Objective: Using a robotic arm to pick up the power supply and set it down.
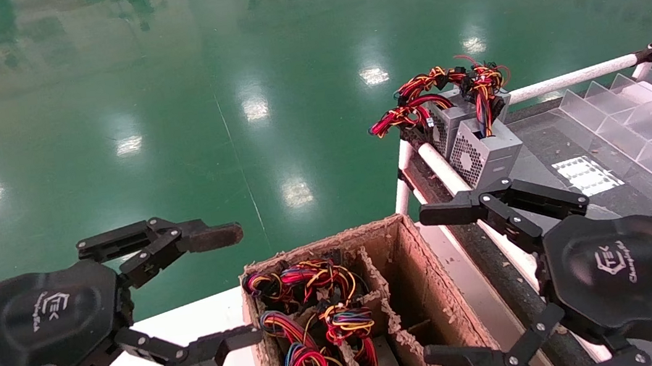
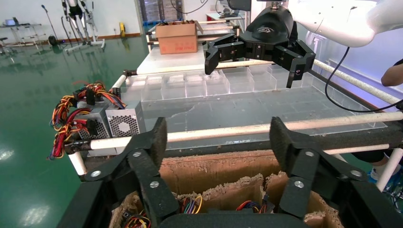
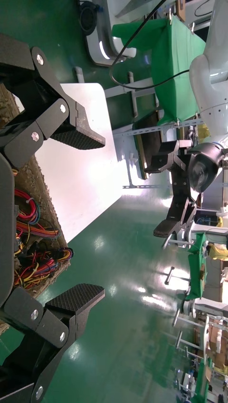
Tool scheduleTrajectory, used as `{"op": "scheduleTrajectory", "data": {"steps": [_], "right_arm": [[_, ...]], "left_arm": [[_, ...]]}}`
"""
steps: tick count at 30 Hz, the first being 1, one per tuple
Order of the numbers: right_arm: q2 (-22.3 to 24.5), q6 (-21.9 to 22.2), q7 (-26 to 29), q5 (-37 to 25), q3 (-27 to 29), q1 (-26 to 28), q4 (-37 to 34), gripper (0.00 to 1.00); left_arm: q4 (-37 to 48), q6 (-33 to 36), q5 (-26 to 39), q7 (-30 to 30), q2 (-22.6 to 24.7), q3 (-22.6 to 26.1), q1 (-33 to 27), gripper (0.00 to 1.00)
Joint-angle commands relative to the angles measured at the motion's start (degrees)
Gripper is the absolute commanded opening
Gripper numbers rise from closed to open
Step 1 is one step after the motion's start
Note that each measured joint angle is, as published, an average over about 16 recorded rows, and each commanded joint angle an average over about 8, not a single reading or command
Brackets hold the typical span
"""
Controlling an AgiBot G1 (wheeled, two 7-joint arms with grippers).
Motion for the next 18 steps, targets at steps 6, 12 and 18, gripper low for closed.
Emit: {"op": "scheduleTrajectory", "data": {"steps": [6,12,18], "right_arm": [[0.0,0.0,0.0,0.0,0.0,0.0,0.0,1.0],[0.0,0.0,0.0,0.0,0.0,0.0,0.0,1.0],[0.0,0.0,0.0,0.0,0.0,0.0,0.0,1.0]], "left_arm": [[0.0,0.0,0.0,0.0,0.0,0.0,0.0,0.0],[0.0,0.0,0.0,0.0,0.0,0.0,0.0,0.0],[0.0,0.0,0.0,0.0,0.0,0.0,0.0,0.0]]}}
